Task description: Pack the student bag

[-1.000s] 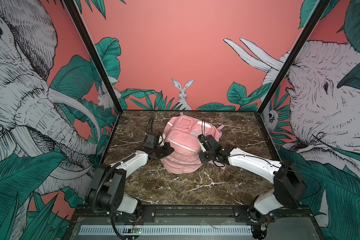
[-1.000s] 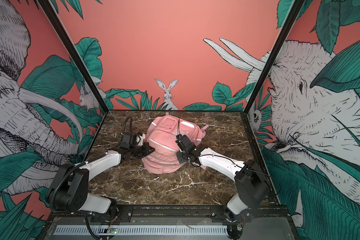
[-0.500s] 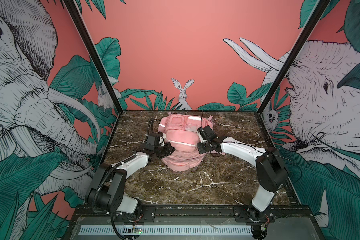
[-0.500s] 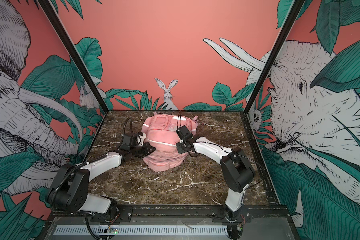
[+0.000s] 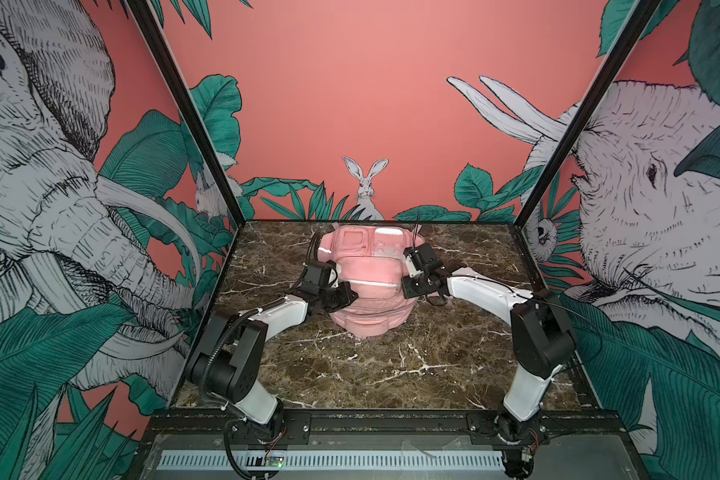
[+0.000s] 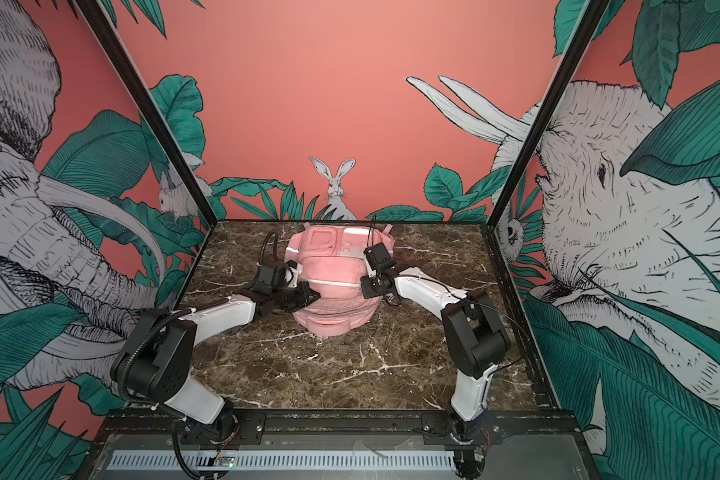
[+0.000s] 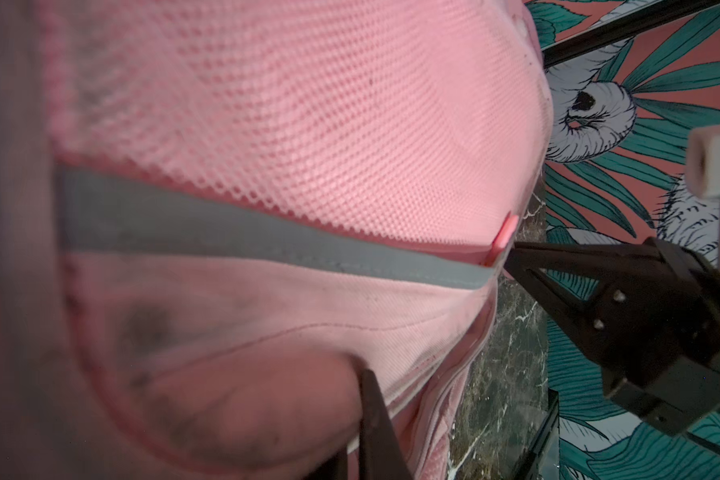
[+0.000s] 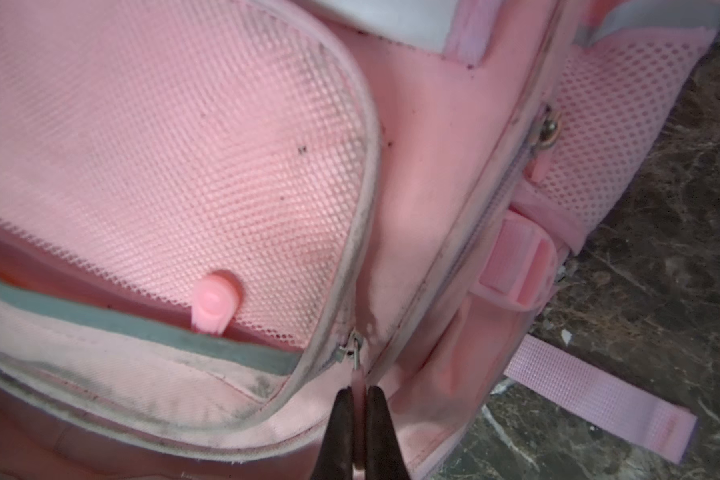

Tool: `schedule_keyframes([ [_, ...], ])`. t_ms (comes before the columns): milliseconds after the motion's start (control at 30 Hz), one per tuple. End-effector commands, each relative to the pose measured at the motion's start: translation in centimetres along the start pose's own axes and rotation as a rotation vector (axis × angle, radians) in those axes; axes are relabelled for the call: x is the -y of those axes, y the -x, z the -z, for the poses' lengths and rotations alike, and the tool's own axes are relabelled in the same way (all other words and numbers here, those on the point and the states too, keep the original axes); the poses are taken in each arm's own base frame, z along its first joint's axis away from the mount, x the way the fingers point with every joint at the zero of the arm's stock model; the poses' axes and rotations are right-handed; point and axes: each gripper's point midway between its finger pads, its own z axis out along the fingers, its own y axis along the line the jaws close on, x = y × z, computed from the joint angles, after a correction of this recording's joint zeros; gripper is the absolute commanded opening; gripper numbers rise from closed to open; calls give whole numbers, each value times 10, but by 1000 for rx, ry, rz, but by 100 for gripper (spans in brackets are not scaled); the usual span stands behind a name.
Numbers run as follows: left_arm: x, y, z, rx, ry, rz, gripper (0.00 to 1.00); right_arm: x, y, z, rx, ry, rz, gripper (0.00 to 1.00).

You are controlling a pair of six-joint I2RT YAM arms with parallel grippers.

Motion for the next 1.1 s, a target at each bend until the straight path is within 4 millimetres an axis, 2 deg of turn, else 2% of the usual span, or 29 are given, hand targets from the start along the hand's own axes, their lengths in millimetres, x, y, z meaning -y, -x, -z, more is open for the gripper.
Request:
schedule_keyframes([
  [0,-15,-21,-4,-73,80,18,0,55,36,5,95,-176,-82,0],
  [167,-12,-27,1,-66,92,12,0,55,32,8,66,-164,-80,0],
  [200,-13,-28,3,-64,100,8,0,54,29,9,67,-153,-85,4],
  [267,-15,-30,8,-63,114,1,0,52,17,14,61,-136,-91,31],
  [300,-15,-31,10,-65,116,-2,4,53,11,16,56,-135,-93,42],
  [367,-11,-30,16,-60,113,-19,33,55,3,25,64,-136,-97,59],
  [433,-5,-30,24,-62,106,-45,54,56,-2,38,80,-142,-94,67],
  [467,0,-28,29,-58,101,-67,75,57,-4,45,88,-146,-90,70],
  [500,6,-26,34,-56,92,-88,91,60,-9,47,83,-159,-89,73],
  [533,12,-25,41,-54,85,-114,97,63,-6,64,120,-166,-92,77],
  [633,26,-16,63,-12,85,-189,97,81,-11,87,158,-195,-125,85],
  [733,22,-3,87,54,145,-229,97,112,-14,109,199,-246,-190,87],
  [833,-2,15,109,139,197,-184,97,148,-22,124,247,-331,-270,89],
  [933,-35,32,129,229,290,-138,97,175,-31,131,282,-433,-301,90],
  [1067,-70,48,152,331,497,-159,97,191,-36,131,378,-514,-271,91],
])
